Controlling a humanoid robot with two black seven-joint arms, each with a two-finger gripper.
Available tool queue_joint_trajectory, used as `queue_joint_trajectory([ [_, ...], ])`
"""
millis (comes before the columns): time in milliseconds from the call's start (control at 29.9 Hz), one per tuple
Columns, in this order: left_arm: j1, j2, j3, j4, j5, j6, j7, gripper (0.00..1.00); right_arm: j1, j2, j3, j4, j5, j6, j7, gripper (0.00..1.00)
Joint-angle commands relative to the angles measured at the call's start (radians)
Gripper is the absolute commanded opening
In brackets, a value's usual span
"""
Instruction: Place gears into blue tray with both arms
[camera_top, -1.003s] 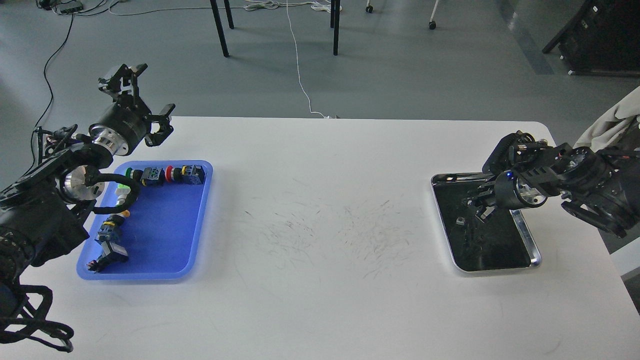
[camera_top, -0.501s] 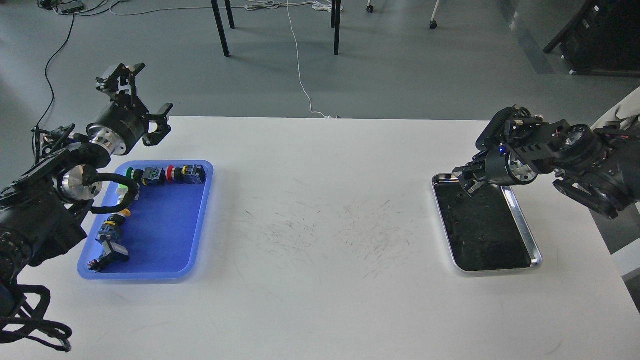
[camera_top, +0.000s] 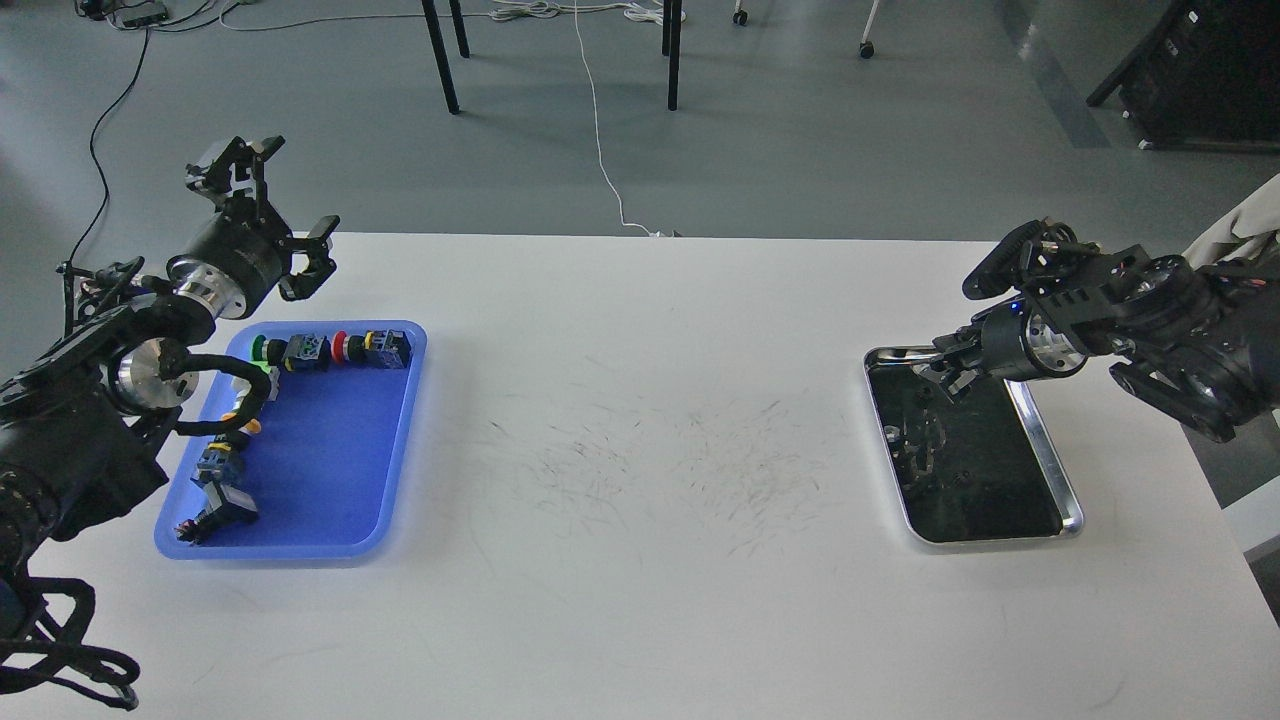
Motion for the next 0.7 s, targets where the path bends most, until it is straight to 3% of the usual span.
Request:
queue_joint_trajectory([
  [0, 0.001, -0.002, 0.0, 0.0, 0.0, -0.001, 0.0, 0.98, -0.001, -0.012, -0.005, -0.015, 0.034, 0.024, 0.0, 0.89],
  [468, 0.003, 0.003, 0.0, 0.0, 0.0, -0.002, 0.0, 0.98, -0.064, 0.033, -0.006, -0.039, 0.034, 0.036, 0.0, 0.89],
  [669, 0.003, 0.005, 0.002, 0.0, 0.0, -0.002, 0.0, 0.98, -0.062, 0.054, -0.006, -0.053, 0.033, 0.036, 0.0, 0.82],
])
